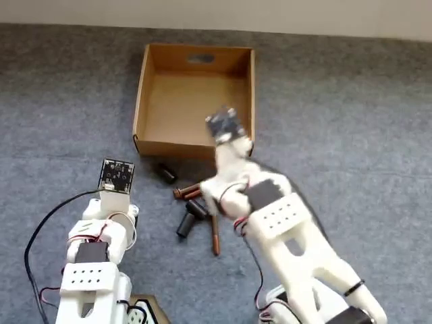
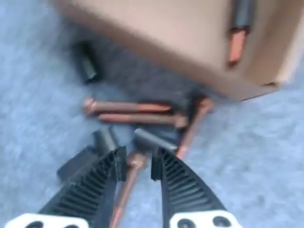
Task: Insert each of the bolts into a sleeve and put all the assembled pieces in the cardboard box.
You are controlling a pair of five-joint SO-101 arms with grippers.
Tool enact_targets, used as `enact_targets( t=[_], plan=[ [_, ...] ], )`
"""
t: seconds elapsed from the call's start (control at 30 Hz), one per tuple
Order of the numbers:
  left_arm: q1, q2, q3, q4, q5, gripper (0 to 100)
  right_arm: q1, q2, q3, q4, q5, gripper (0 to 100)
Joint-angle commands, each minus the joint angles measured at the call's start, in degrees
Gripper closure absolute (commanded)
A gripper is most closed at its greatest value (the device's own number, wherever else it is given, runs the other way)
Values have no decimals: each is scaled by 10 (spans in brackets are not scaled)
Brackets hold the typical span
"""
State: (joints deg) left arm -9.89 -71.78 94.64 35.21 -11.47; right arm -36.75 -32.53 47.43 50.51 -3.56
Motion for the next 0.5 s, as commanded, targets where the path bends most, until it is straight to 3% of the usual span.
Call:
enact_targets(
  t=[0.0,0.17,0.33,0.47],
  plan=[
    [7,-7,-21,1,-1,987,-61,7,31,-50,-4,910],
    [-23,-7,-27,-1,4,989,-87,73,15,-49,-84,905],
    [-105,-8,-32,-46,111,986,-120,144,0,-49,-176,826],
    [-112,-8,-30,-52,116,986,-145,184,-20,-50,-192,825]
  ],
)
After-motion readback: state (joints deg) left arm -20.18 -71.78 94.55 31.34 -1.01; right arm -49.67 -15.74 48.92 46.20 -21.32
